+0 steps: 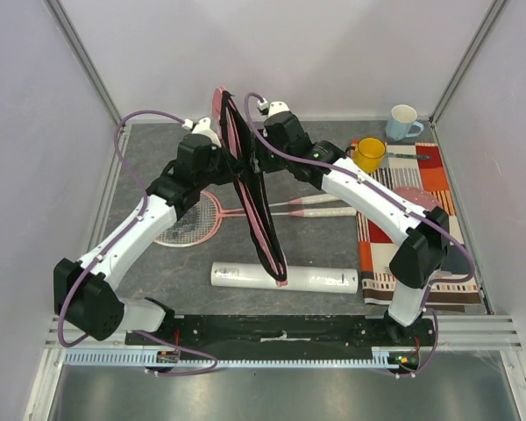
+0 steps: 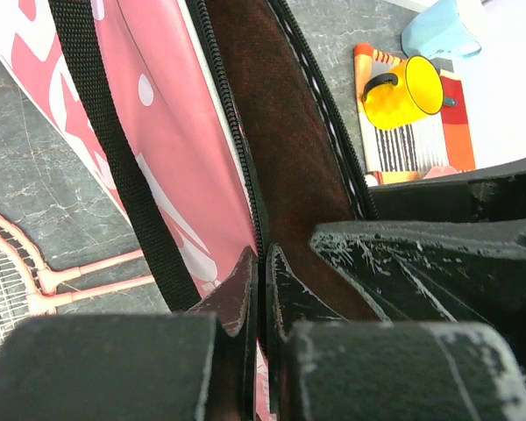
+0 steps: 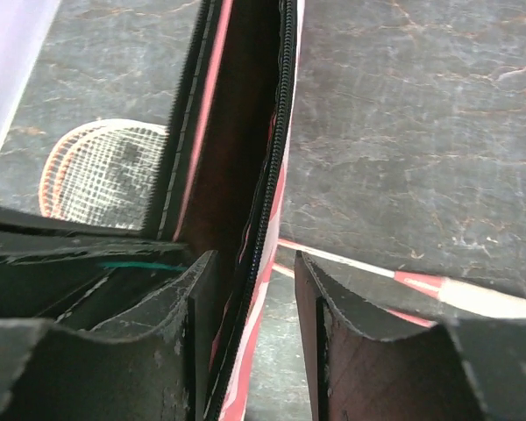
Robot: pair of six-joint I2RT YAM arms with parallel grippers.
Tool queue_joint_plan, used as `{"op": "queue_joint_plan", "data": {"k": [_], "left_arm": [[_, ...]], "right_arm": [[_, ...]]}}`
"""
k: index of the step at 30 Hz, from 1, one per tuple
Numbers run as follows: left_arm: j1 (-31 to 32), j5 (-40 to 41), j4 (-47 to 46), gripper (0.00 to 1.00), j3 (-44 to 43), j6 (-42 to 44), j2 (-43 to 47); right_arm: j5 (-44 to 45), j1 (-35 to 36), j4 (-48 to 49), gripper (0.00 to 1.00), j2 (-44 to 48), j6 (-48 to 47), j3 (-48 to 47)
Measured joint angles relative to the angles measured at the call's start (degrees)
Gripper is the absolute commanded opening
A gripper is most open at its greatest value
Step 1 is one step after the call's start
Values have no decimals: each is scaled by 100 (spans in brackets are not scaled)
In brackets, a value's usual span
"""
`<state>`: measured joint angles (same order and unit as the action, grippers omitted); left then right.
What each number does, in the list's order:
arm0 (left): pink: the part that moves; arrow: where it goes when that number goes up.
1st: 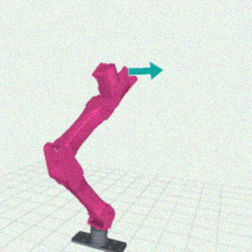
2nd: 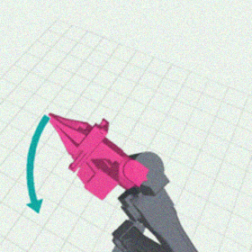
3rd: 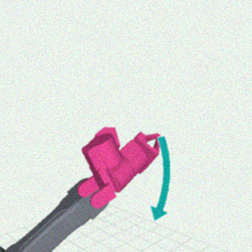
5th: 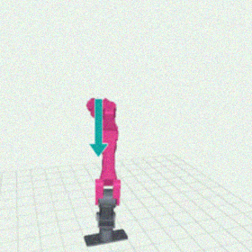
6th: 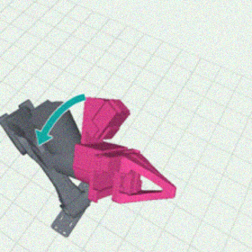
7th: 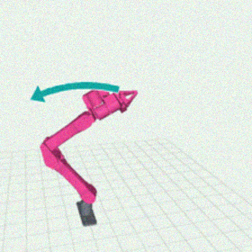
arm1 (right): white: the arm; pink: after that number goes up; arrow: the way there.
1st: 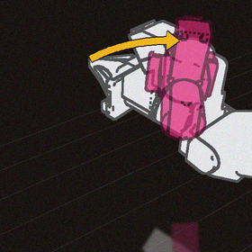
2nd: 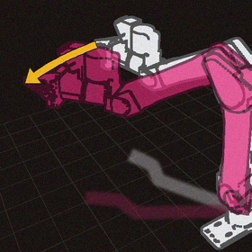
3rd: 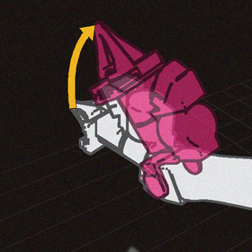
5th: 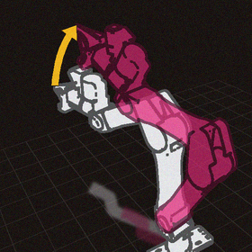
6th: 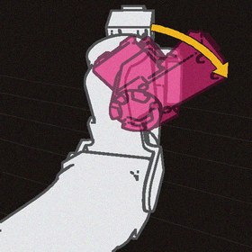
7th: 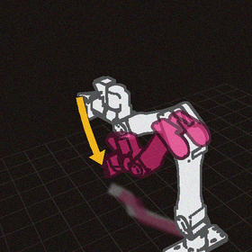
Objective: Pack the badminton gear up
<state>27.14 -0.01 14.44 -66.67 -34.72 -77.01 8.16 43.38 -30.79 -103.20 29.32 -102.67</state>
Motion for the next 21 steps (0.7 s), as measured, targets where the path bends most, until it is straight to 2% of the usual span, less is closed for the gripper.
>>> {"op": "queue_joint_plan", "data": {"k": [2, 4, 5, 6, 7, 12, 16, 18, 19, 21], "left_arm": [[0, 0, -2, 2, 0, 0, 0], [0, 4, -2, 2, 0, -2, 0], [0, 9, -2, 2, 0, -7, 0], [0, 9, -2, 2, 0, -13, 0], [0, 13, -2, 2, 0, -42, 0], [-7, 164, 109, 2, 35, -372, 4], [-17, 168, 197, 26, 396, -730, 142], [-72, 138, 273, 31, 474, -846, 177], [-118, 125, 310, 38, 481, -905, 179], [-240, 87, 341, 45, 470, -957, 157]], "right_arm": [[157, 0, -37, 47, -39, -15, 0], [254, 0, -28, 37, -48, -44, 0], [260, -4, -13, 28, -50, -61, 0], [269, -4, 11, 5, -52, -81, 0], [267, 2, 66, 0, -55, -120, 15], [361, 181, 833, 0, 52, -479, 616], [529, 433, 1311, 0, 160, -756, 1130], [573, 518, 1475, 0, 210, -863, 1276], [570, 538, 1541, 0, 238, -914, 1318], [568, 538, 1674, 0, 280, -988, 1322]]}}
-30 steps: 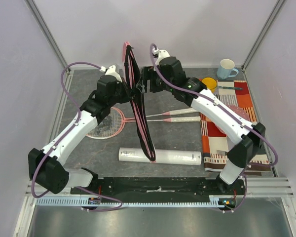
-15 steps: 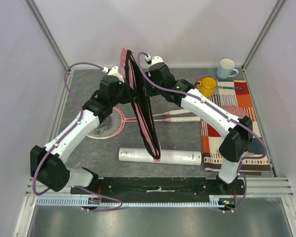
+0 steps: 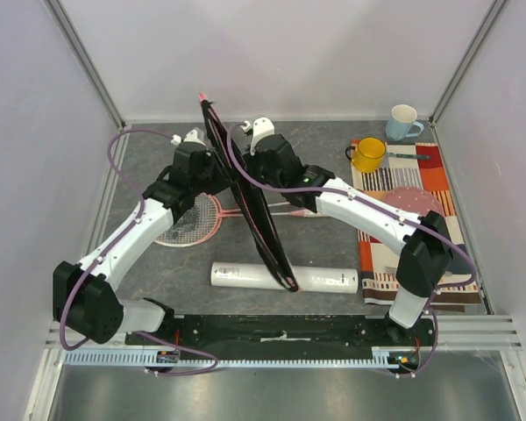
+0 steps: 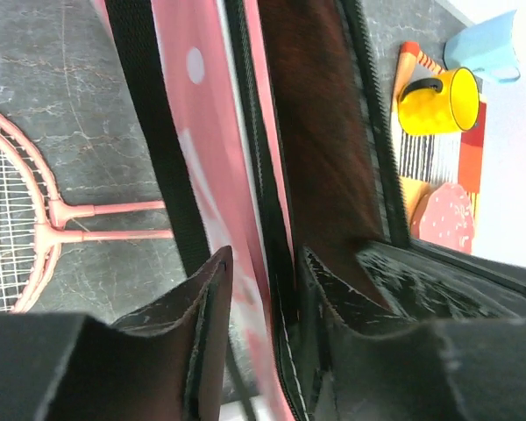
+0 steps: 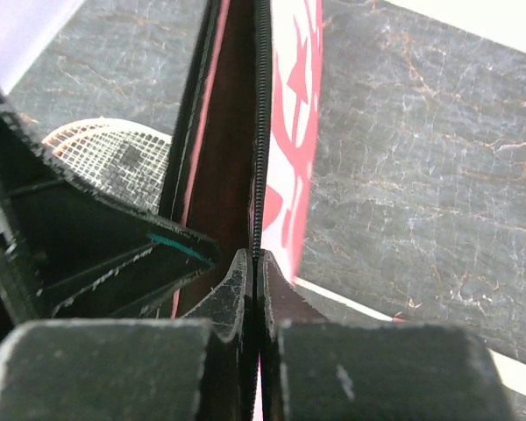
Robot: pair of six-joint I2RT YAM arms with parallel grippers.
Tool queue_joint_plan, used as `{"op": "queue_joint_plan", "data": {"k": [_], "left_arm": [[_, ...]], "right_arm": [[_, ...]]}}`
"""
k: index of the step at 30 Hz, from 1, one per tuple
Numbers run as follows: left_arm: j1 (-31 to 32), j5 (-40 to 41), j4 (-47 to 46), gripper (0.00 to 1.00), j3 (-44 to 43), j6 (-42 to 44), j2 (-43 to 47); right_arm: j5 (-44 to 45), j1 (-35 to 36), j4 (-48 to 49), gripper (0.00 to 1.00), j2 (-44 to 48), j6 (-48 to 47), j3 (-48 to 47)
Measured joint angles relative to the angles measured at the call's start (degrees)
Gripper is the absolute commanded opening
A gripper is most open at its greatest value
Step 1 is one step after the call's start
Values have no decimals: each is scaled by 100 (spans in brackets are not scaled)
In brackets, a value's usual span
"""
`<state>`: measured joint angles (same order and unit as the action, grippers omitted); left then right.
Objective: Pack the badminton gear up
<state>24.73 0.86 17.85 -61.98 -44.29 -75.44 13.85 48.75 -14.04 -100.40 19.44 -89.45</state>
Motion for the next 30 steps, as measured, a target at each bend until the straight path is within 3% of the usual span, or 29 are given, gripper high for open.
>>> {"op": "queue_joint_plan", "data": {"k": [12, 13, 18, 24, 30], "left_arm": [[-214, -363, 299, 57, -693, 22, -612], [-214, -428, 284, 55, -715, 20, -636], [-214, -721, 162, 21, -743, -28, -717], [-284, -693, 179, 2, -732, -44, -699], [-446, -494, 420, 2, -702, 236, -459]], "right_arm": [[-2, -15, 240, 0, 146, 2, -50], [-2, -15, 243, 0, 146, 17, -72], [50, -15, 284, 0, 146, 72, -122], [304, -7, 516, 0, 157, -195, -57], [334, -280, 1327, 0, 221, -824, 492]]}}
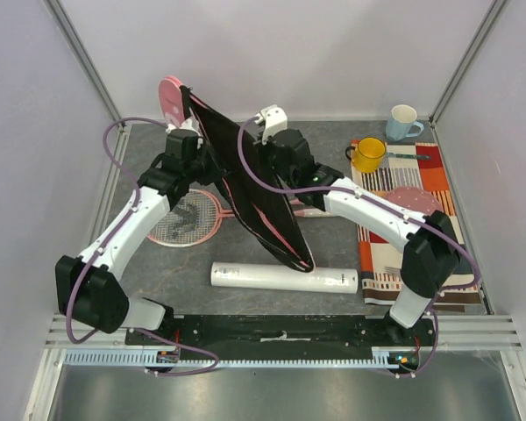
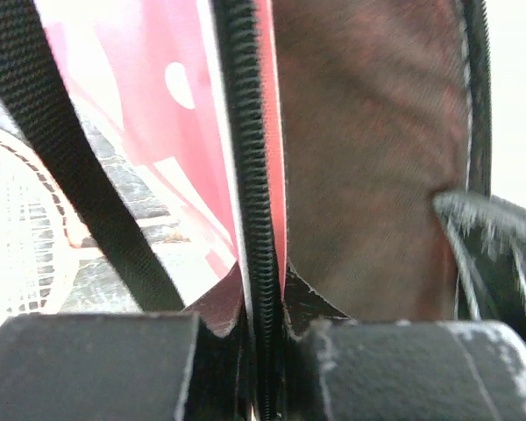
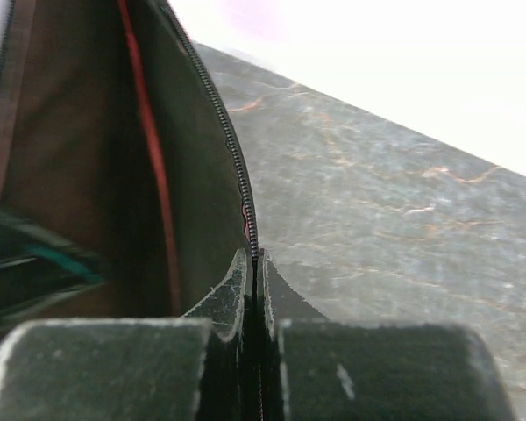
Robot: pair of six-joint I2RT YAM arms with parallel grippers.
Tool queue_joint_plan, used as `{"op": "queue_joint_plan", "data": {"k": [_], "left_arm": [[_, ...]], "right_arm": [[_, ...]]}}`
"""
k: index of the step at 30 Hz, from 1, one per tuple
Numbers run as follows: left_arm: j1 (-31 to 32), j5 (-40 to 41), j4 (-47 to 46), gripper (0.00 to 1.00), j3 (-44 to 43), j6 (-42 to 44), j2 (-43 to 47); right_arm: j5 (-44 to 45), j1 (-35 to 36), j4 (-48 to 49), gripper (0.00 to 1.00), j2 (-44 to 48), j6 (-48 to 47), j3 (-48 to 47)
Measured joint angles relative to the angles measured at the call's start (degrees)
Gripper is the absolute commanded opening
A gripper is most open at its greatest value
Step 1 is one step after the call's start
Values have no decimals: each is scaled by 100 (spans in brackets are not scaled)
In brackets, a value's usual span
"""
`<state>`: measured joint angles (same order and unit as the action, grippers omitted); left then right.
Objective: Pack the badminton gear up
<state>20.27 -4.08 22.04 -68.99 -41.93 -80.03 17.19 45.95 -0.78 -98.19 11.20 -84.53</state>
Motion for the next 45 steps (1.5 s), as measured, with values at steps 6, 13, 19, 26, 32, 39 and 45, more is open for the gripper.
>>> {"op": "queue_joint_plan", "data": {"k": [6, 13, 19, 26, 32, 39, 45], "left_arm": [[-411, -160, 136, 2, 22, 367, 358], [-944, -999, 236, 2, 57, 822, 428], [-1239, -1311, 428, 2, 50, 1034, 428], [-1294, -1381, 599, 2, -188, 1064, 136], [-1318, -1241, 1045, 2, -833, 1279, -293], [-1322, -907, 1449, 2, -1185, 1462, -382], [-1386, -376, 1797, 2, -1399, 1475, -396]], "right_arm": [[-251, -542, 466, 0, -103, -450, 94], [-354, -492, 544, 0, -271, -481, 44], [323, -466, 540, 0, -350, -595, -17], [-857, -424, 476, 3, -490, -13, -310], [-1733, -205, 645, 25, -728, 570, -400], [-2599, -199, -122, 72, -1001, 503, -1145], [-3235, -507, -938, 91, -544, 164, -1423]]}}
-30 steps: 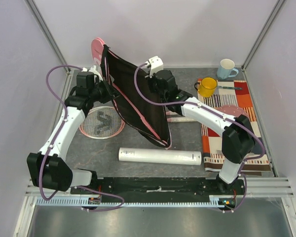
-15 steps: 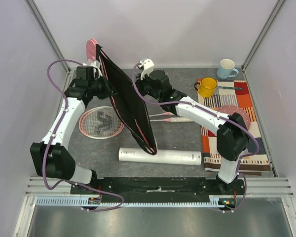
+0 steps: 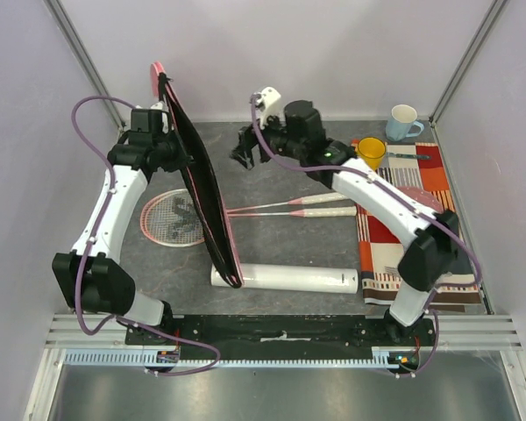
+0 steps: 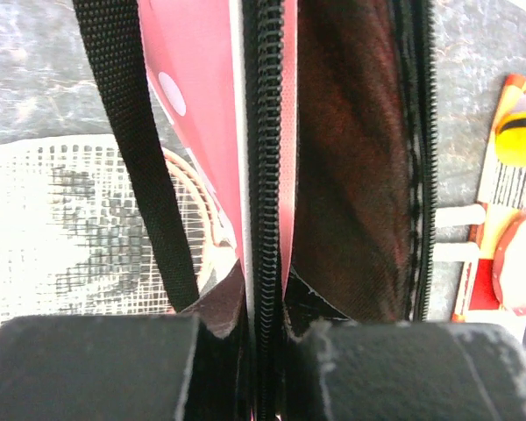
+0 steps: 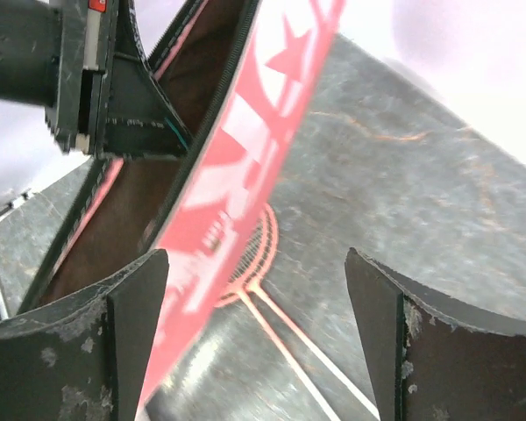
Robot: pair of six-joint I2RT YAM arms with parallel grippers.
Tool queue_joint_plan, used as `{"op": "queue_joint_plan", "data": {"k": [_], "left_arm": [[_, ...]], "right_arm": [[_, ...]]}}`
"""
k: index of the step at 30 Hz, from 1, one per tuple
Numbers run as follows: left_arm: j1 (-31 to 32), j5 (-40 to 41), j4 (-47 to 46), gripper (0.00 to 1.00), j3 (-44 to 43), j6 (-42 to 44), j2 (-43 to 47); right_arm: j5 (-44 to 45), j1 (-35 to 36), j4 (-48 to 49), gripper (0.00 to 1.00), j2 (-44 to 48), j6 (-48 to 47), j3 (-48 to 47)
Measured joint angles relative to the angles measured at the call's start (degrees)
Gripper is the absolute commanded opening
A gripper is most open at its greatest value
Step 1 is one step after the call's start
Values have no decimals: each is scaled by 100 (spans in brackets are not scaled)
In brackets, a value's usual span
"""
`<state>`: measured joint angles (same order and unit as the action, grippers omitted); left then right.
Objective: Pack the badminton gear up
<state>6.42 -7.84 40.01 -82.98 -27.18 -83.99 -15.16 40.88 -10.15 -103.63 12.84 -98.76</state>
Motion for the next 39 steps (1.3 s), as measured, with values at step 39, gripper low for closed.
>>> {"op": "queue_joint_plan", "data": {"k": [39], "left_arm": [[-120, 2116, 758, 2, -706, 278, 2800]], "right_arm": [[752, -15, -1443, 59, -688, -4135, 2037]]}}
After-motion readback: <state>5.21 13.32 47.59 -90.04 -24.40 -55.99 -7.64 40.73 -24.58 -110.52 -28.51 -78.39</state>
